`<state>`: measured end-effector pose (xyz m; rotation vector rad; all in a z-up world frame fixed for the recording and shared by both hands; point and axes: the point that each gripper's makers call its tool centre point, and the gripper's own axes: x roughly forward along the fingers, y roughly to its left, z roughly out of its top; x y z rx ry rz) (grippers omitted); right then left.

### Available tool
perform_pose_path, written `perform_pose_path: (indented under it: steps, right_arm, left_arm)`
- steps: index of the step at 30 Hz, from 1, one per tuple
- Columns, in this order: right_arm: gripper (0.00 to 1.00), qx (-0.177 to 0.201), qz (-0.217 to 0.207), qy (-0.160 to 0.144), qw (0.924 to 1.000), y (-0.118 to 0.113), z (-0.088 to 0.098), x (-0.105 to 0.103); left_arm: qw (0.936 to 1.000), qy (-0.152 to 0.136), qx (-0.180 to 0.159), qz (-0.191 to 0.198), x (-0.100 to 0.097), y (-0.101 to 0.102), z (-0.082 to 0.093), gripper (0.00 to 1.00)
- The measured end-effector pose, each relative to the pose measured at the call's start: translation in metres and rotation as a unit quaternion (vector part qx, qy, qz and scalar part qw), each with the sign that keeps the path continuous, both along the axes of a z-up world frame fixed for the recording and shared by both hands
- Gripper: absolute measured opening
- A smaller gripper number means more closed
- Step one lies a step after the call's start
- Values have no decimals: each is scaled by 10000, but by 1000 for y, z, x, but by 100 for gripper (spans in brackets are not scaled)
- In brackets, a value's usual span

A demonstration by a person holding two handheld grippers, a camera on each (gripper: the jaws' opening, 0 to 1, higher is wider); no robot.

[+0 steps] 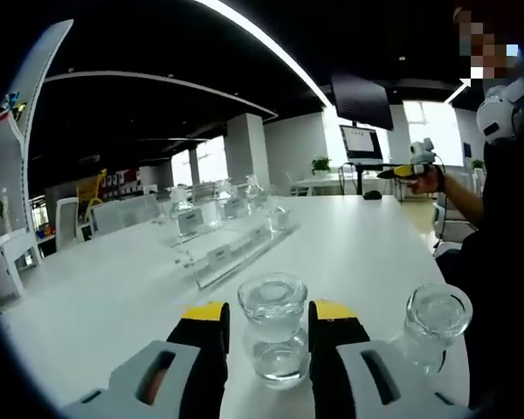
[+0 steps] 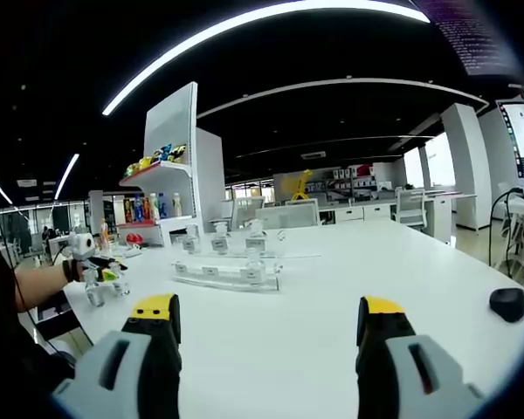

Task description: Identify the label on the chemical reagent bottle, grasp the chemical reagent bottle, and place it in the designated position on the reagent rack

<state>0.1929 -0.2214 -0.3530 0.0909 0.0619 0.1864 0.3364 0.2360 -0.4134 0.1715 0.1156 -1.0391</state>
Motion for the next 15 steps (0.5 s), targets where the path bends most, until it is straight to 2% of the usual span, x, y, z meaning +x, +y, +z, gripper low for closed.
perform_pose_path:
  steps: [1,6,15]
  right_arm:
    - [79,0,-3,3,10000,0,0,0]
    - [79,5,-9,7,10000,-1,-1,0]
    - [79,-10,-3,15,10000,-1,-1,1]
  left_arm:
    - [10000,16,-29,0,-1,-1,0,28]
    - [9997,61,-209,55,0,-3,1,28]
    - [9995,6,-308,118,1,-6,3,27]
